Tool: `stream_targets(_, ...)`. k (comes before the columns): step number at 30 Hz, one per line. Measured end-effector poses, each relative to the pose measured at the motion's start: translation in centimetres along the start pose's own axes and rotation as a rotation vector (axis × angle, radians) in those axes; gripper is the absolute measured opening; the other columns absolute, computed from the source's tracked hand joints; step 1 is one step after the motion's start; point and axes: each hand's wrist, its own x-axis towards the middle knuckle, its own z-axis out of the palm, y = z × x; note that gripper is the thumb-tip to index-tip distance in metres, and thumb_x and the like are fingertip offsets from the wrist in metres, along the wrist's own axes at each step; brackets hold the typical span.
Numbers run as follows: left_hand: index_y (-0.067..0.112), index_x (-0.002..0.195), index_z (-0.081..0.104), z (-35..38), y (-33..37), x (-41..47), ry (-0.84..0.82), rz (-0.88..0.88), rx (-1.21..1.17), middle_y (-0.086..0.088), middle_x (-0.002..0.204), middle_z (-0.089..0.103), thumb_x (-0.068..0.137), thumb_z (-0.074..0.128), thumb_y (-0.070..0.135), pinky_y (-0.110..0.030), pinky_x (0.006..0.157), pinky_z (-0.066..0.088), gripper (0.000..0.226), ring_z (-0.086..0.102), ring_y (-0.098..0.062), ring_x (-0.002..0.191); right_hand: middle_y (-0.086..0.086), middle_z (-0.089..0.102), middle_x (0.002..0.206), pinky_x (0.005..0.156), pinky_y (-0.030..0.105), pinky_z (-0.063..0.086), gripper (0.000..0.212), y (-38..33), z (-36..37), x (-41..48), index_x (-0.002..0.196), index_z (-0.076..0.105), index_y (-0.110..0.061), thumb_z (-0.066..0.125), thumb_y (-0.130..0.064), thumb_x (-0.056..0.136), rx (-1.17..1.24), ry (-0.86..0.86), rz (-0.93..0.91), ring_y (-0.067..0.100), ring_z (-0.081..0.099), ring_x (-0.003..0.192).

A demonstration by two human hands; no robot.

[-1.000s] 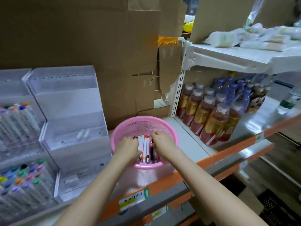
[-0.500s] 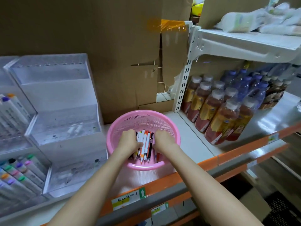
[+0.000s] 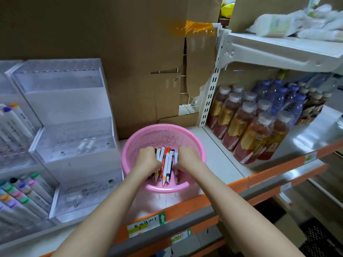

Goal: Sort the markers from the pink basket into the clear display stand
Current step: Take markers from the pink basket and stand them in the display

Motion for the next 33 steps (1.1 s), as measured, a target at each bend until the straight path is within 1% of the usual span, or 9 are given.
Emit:
stream_targets(3,0.012,0.072,0.059,-0.1,-0.1,0.1,0.013,0.004,-0.013,-0.002,0.066,0.061,0.075,0.069,0.008,-0.031,0.060,0.054,0.011,0.064,-0.020,0.070,0.003,0.048,0.074,0.053,0.029,0.037,0.024,-0.1,-0.2,-0.1,0.079,0.046,-0.012,0.070,-0.016,0.080,-0.003,-0.012,0.004,0.025,0.051,0.075)
stream_targets(6,0.015,0.069,0.054,-0.2,-0.1,0.0,-0.016,0.028,-0.028,0.000,0.064,0.056,0.076,0.066,0.009,-0.026,0.053,0.045,0.015,0.058,-0.019,0.067,0.005,0.052,0.079,0.061,0.031,0.040,0.014,-0.6,-0.3,0.1,0.086,0.050,-0.011,0.062,-0.017,0.084,-0.036,-0.037,0.001,0.026,0.053,0.077)
stream_targets(8,0.014,0.084,0.055,-0.5,0.0,-0.2,-0.019,0.071,-0.045,0.000,0.076,0.059,0.077,0.066,0.011,-0.027,0.057,0.044,0.014,0.057,-0.020,0.075,0.008,0.057,0.086,0.064,0.031,0.041,0.004,-1.1,-0.2,0.3,0.086,0.053,-0.012,0.055,-0.016,0.087,-0.046,-0.044,0.007,0.029,0.058,0.082)
stream_targets(11,0.010,0.116,0.054,-0.7,0.0,-0.4,-0.016,0.145,-0.113,-0.007,0.097,0.064,0.076,0.066,0.008,-0.035,0.076,0.048,0.042,0.060,-0.025,0.091,0.008,0.058,0.087,0.064,0.030,0.041,0.004,-1.5,0.1,0.6,0.090,0.057,-0.011,0.055,-0.012,0.086,0.000,-0.014,0.028,0.030,0.062,0.091)
stream_targets(18,0.016,0.137,0.045,-0.3,0.0,0.1,0.066,0.228,-0.074,-0.013,0.108,0.065,0.083,0.055,0.008,-0.037,0.075,0.049,0.055,0.060,-0.031,0.100,0.000,0.041,0.058,0.045,0.026,0.024,0.033,-1.1,-0.2,1.1,0.060,0.038,-0.016,0.066,-0.021,0.078,0.343,0.065,0.054,0.014,0.039,0.053)
stream_targets(22,0.028,0.142,0.040,-0.4,0.0,0.2,0.134,0.287,-0.145,-0.008,0.096,0.065,0.082,0.060,0.007,-0.030,0.060,0.040,0.067,0.059,-0.025,0.083,0.004,0.064,0.080,0.065,0.033,0.046,0.014,-1.4,-0.6,0.5,0.091,0.061,-0.012,0.064,-0.017,0.079,0.456,0.167,-0.077,0.023,0.061,0.079)
stream_targets(26,0.023,0.134,0.049,-1.3,0.0,-0.6,0.238,0.353,-0.196,-0.002,0.095,0.066,0.083,0.065,0.007,-0.027,0.065,0.044,0.056,0.056,-0.015,0.073,0.008,0.069,0.093,0.072,0.042,0.053,0.064,-1.7,-0.9,-0.5,0.138,0.045,-0.019,0.062,-0.005,0.078,0.536,0.282,-0.253,0.022,0.064,0.081)
stream_targets(29,0.025,0.130,0.051,-2.4,-0.2,-1.6,0.308,0.422,-0.252,0.002,0.095,0.067,0.081,0.065,0.002,-0.029,0.068,0.049,0.056,0.060,-0.012,0.073,0.006,0.067,0.081,0.059,0.034,0.050,0.063,-2.2,-1.7,-1.7,0.137,0.046,-0.021,0.059,-0.003,0.078,0.575,0.378,-0.336,0.016,0.060,0.064)
stream_targets(33,0.027,0.125,0.051,-4.6,-0.3,-3.4,0.424,0.520,-0.280,0.007,0.093,0.065,0.078,0.066,0.000,-0.029,0.076,0.050,0.056,0.063,-0.011,0.081,-0.003,0.067,0.083,0.061,0.024,0.050,0.058,-3.6,-3.5,-3.9,0.130,0.049,-0.023,0.063,-0.001,0.079,0.640,0.465,-0.418,0.010,0.061,0.068)
